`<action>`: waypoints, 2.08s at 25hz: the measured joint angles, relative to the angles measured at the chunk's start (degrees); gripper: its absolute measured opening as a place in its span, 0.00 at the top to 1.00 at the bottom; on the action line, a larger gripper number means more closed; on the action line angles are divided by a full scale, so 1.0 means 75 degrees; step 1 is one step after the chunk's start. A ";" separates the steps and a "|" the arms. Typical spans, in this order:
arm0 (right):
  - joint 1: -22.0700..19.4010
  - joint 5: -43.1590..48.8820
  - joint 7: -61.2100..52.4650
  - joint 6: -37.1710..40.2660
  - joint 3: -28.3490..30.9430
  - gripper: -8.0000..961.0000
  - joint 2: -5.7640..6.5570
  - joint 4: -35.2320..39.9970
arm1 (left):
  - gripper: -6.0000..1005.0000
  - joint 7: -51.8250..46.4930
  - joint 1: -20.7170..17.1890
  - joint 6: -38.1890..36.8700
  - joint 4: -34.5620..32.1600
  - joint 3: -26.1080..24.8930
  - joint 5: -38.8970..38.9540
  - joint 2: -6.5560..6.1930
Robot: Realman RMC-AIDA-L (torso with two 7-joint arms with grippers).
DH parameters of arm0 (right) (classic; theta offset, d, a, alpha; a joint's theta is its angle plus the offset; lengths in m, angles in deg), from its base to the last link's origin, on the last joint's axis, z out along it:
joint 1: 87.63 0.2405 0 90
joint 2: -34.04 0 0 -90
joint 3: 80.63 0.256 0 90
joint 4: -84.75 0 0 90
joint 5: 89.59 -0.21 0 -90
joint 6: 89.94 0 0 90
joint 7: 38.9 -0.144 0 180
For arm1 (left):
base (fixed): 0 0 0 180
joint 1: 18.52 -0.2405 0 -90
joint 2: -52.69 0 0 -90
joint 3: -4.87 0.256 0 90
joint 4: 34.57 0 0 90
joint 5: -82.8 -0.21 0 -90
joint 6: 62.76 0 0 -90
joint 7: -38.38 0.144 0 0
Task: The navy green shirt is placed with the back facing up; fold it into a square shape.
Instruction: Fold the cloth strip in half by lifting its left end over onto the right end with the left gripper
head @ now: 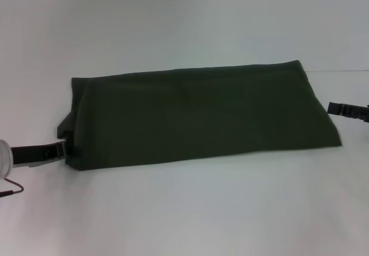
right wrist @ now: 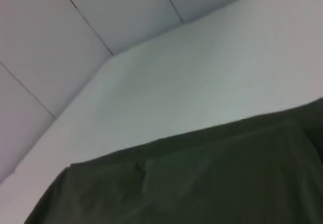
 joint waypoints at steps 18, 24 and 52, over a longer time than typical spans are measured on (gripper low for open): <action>0.1495 0.3325 -0.3157 -0.1166 -0.1051 0.21 0.0471 -0.0099 | 0.96 0.0092 0.0008 -0.0031 -0.0004 -0.0027 -0.0023 -0.0026; 0.1569 0.3337 -0.3079 -0.1792 -0.1268 0.23 0.0214 -0.0262 | 0.96 0.0107 0.0000 -0.0041 -0.0011 -0.0015 -0.0026 -0.0026; 0.1688 0.3346 -0.2608 -0.3354 -0.1716 0.31 -0.0333 -0.0800 | 0.96 0.0041 0.0033 -0.0117 -0.0031 -0.0055 -0.0025 -0.0048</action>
